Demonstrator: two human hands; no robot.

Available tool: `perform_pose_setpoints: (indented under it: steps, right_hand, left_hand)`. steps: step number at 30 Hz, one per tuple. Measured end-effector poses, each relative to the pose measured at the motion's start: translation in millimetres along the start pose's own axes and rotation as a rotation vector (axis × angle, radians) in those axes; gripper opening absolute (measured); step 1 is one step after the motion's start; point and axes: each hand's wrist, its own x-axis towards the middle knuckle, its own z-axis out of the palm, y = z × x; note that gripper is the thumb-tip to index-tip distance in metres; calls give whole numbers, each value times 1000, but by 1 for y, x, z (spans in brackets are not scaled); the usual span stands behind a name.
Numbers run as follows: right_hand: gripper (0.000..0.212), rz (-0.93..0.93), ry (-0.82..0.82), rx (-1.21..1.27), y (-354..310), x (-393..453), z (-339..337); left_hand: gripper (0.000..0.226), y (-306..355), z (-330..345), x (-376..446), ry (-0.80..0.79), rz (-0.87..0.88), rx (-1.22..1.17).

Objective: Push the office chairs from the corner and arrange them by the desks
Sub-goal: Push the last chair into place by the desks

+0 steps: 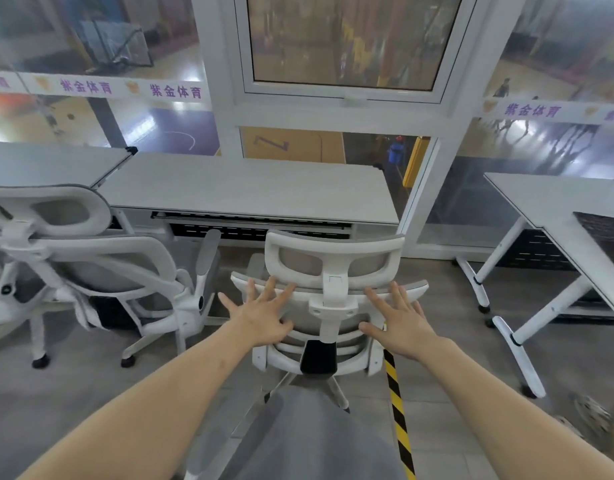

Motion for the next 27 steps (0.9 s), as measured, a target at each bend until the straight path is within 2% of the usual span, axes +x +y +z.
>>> perform_pose_setpoints:
  steps: [14, 27]
  right_hand:
    - [80, 5, 12, -18, -19, 70, -9]
    - [80, 25, 47, 13, -31, 111, -9]
  left_hand:
    - [82, -40, -22, 53, -49, 22, 7]
    - [83, -61, -30, 96, -25, 25, 3]
